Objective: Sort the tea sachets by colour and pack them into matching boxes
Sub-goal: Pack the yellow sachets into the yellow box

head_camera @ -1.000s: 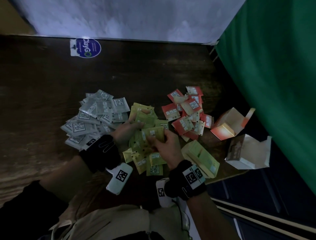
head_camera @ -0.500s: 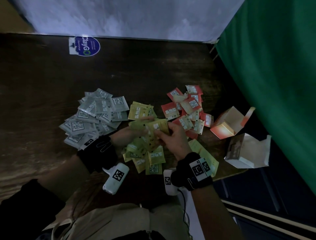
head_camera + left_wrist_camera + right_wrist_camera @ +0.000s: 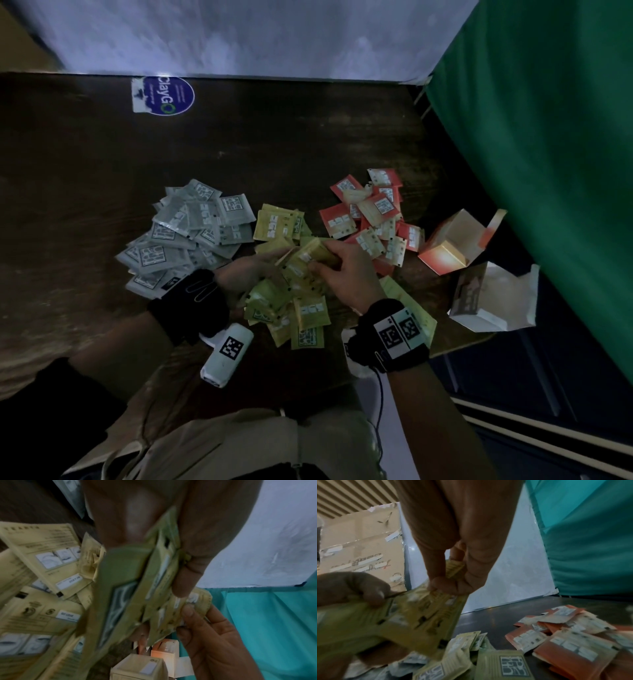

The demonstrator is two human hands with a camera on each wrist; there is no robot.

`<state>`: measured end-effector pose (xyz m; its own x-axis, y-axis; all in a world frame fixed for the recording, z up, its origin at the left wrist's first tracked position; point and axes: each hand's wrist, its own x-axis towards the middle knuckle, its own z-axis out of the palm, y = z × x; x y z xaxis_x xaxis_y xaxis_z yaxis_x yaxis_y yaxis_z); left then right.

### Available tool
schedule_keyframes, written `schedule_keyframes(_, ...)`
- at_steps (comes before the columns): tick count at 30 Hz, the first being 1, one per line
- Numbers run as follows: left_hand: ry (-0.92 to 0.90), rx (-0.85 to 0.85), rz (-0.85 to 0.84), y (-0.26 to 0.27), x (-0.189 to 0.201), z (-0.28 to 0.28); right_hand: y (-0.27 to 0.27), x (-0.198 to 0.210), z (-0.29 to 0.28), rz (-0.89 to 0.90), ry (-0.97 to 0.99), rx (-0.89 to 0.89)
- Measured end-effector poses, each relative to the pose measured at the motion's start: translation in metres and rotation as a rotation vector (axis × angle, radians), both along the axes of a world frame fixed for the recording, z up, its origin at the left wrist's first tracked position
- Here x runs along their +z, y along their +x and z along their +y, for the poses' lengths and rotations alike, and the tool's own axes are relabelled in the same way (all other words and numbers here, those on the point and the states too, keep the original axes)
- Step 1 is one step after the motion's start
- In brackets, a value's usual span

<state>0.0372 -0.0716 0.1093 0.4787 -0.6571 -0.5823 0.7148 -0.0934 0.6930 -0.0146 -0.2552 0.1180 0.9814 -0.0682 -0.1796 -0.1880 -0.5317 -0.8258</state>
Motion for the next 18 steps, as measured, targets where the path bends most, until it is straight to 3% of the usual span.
schedule_keyframes(4, 0.034, 0.12, 0.061, 0.003, -0.004, 0.0, -0.003, 0.002, 0.006, -0.326, 0.007, -0.22)
schedule_keyframes(7, 0.124, 0.241, 0.084, 0.001, -0.007, -0.001, -0.007, 0.001, 0.022, -0.538, 0.007, -0.136)
schedule_keyframes(11, -0.02, 0.372, 0.137, 0.007, -0.012, -0.006, -0.016, -0.013, 0.038, -0.539, -0.144, 0.068)
schedule_keyframes(13, -0.079, 0.358, 0.138, 0.009, -0.011, -0.007, -0.02, -0.018, 0.038, -0.519, -0.223, 0.129)
schedule_keyframes(18, -0.117, 0.34, 0.129, 0.007, -0.015, -0.004, -0.02, -0.014, 0.031, -0.439, -0.164, 0.272)
